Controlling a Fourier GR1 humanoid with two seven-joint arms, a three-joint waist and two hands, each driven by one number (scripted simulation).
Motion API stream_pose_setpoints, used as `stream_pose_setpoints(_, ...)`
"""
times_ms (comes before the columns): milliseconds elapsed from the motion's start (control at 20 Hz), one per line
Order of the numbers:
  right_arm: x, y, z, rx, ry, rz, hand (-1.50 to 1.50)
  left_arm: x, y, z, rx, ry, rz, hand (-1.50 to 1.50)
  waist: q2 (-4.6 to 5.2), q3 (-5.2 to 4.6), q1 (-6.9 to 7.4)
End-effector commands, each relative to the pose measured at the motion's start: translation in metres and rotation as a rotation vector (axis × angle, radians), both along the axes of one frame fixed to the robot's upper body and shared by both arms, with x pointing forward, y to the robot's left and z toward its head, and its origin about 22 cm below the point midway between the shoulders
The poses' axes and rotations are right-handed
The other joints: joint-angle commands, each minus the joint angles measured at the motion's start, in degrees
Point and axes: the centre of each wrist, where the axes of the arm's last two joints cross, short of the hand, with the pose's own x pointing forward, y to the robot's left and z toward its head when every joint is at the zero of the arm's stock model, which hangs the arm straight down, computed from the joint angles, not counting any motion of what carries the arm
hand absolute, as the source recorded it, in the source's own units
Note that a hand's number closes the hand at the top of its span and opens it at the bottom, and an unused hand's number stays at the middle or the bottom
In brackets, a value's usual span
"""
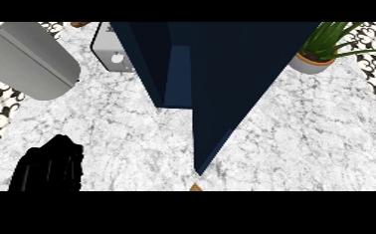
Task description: Pick up the bottled water, place it into the cabinet and close the cabinet
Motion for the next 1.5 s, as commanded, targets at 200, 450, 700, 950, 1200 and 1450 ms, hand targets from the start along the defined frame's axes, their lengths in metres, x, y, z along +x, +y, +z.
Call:
stream_pose_setpoints(200, 0.075, 0.052, 0.014, 0.111, 0.095, -0.131, 1.50, -0.012, 0.024, 0.000, 0.021, -0.006, -0.013, 1.50, 0.75, 0.08, 1.47)
stream_pose_setpoints(450, 0.134, 0.057, 0.008, 0.128, 0.190, -0.114, 1.50, -0.019, 0.058, 0.005, -0.002, -0.027, 0.000, 1.50, 0.65, 0.19, 0.54)
stream_pose_setpoints(700, 0.193, 0.029, -0.012, 0.146, 0.280, -0.096, 1.50, -0.025, 0.053, -0.005, 0.008, -0.015, 0.004, 1.50, 0.65, 0.23, -0.52)
stream_pose_setpoints(950, 0.249, 0.014, -0.012, 0.124, 0.269, -0.127, 1.50, -0.030, 0.074, 0.005, 0.007, -0.002, 0.013, 1.50, 0.49, 0.21, -0.68)
stream_pose_setpoints(1200, 0.268, 0.000, -0.032, 0.099, 0.266, -0.132, 1.50, -0.029, 0.056, 0.000, 0.032, 0.008, -0.024, 1.50, 0.81, 0.20, -0.60)
stream_pose_setpoints(1450, 0.281, -0.011, -0.031, 0.089, 0.255, -0.134, 1.50, -0.012, 0.060, 0.016, 0.013, -0.022, -0.030, 1.50, 1.40, 0.19, -0.46)
